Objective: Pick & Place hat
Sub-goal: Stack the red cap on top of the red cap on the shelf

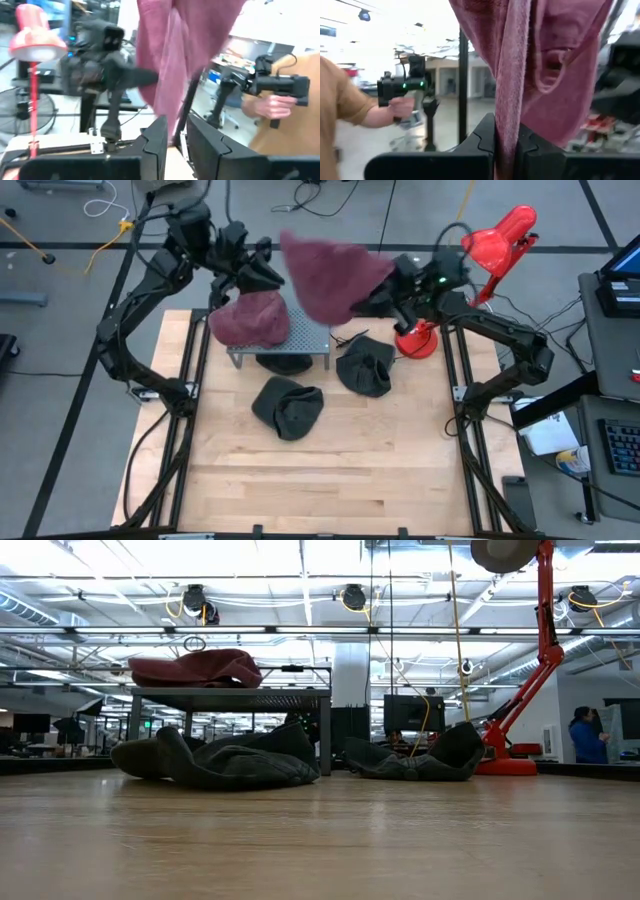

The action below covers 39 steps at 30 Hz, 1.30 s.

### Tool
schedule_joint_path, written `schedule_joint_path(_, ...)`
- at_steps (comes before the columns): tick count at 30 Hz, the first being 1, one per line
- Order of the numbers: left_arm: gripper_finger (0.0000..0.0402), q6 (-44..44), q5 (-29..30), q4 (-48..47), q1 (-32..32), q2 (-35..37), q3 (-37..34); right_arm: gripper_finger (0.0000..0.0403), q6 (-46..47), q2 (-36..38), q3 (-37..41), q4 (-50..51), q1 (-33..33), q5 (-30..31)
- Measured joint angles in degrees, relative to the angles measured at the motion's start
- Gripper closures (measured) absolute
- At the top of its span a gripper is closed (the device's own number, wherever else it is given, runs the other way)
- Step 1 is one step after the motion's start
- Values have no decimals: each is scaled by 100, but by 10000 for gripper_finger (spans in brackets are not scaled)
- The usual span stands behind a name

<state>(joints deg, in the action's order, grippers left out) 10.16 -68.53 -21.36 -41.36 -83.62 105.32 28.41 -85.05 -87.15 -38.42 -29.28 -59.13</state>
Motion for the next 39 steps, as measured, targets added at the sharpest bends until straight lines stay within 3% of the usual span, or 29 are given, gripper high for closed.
schedule_joint_path(6, 331, 236, 489, 10, -395, 136, 0, 398, -223, 318, -11, 15, -289, 270)
schedule_joint_path(12, 343, 1023, 2006, 64, -244, 256, -105, 398, -572, 416, -11, -101, -299, 1656)
schedule_joint_path(16, 340, 1442, 2272, 1009, 189, 241, -384, 398, -976, 402, -9, -121, -275, 2336)
schedule_joint_path(23, 314, 2401, 2740, 2476, 469, 290, -1490, 398, -1082, 358, -9, -137, -253, 2141)
schedule_joint_path(33, 233, 4396, 3272, 6234, 647, 322, -3256, 398, -1056, 367, -9, -83, -253, 1857)
schedule_joint_path(39, 183, 4705, 3987, 6512, 911, 320, -3662, 398, -1053, 246, -9, -58, -210, 1862)
